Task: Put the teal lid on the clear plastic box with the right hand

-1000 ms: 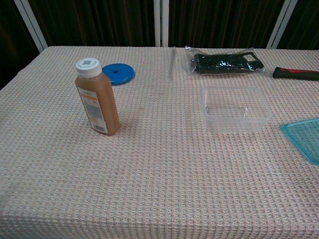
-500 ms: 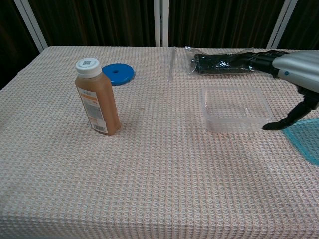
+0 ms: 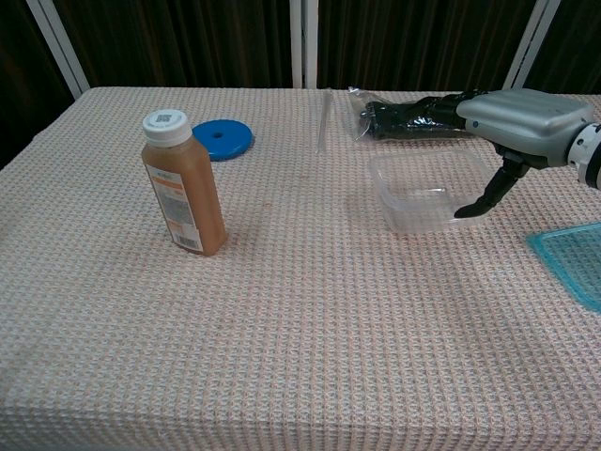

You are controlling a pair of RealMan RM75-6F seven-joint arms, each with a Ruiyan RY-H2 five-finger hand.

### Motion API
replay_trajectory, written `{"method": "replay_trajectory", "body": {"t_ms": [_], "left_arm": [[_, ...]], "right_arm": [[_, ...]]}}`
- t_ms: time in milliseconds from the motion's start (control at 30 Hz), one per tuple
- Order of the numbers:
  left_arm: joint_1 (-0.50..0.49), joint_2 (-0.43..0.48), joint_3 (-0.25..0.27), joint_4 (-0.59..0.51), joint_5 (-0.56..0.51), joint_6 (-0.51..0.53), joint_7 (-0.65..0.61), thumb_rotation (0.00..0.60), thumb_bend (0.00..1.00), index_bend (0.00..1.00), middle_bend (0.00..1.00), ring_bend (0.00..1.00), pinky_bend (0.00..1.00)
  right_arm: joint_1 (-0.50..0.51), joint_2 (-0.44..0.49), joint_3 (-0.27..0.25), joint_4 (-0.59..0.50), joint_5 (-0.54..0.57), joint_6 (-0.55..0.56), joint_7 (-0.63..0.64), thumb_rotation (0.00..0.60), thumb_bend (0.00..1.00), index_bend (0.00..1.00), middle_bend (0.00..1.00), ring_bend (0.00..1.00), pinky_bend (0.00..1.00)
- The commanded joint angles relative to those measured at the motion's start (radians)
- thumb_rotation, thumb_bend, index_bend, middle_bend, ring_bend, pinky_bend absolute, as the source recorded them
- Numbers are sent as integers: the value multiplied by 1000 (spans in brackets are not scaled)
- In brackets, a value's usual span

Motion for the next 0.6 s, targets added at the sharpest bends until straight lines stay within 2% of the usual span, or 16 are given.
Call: {"method": "replay_trajectory", "body": {"t_ms": [33,200,300,433,500,600], "left_arm": [[-1,-2,-1,0,-2,-3,0,600,0,0,0,0,0],[2,-4,1,-3,-2,0,-2,600,0,0,0,0,0],[4,-4,1,-1,-1,4,-6,600,0,0,0,0,0],[2,1,2,-3,-2,-4,-14,600,0,0,0,0,0],[-1,4,0,-10,-3,-8,-12,600,0,0,0,0,0],[-7,6,-2,-22,3,-10,-2,600,0,0,0,0,0]], "right_arm": [[24,0,11,21,18,-22,10,600,0,0,0,0,0],[4,82,-33,-38,-23,6,40,600,0,0,0,0,0],[-54,164,-77,-106,-62,81,47,600,0,0,3,0,0],[-142,264,-149,-184,-124,185,121,600,0,0,66,0,0],[-177,304,-191,-192,-160,220,186,600,0,0,107,0,0],[-213,338,-235,-175,-166,228,201,600,0,0,134,0,0]]}}
